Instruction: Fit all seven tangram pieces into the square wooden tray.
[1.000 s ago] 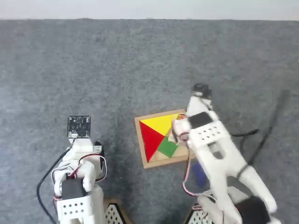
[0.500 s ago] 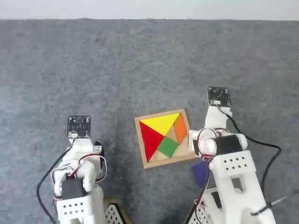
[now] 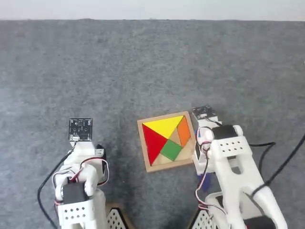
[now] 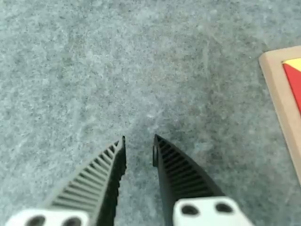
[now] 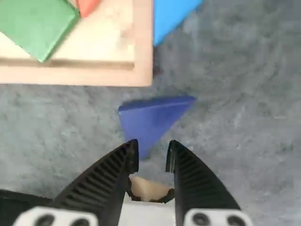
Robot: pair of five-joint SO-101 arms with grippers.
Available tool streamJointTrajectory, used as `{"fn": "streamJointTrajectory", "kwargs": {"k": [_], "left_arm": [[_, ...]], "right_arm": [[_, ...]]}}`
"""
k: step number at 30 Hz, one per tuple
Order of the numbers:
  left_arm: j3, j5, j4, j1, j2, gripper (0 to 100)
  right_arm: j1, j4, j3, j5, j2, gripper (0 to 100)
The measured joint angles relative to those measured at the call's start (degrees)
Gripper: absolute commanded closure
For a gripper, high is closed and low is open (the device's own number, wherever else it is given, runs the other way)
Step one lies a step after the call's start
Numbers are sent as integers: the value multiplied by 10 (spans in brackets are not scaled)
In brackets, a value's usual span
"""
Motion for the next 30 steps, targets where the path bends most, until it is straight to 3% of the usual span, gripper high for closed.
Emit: {"fn": "streamJointTrajectory", "kwargs": {"k": [5, 9, 17, 30], "left_arm": [[0, 0, 0, 0, 0, 907], [0, 0, 0, 0, 0, 907], [0, 0, 0, 0, 0, 907], [0, 0, 0, 0, 0, 907]], "right_arm": [[-2, -4, 0, 74, 27, 887], [-38, -50, 9, 128, 50, 820], [-49, -155, 61, 76, 40, 783], [-49, -169, 67, 48, 38, 783]]}}
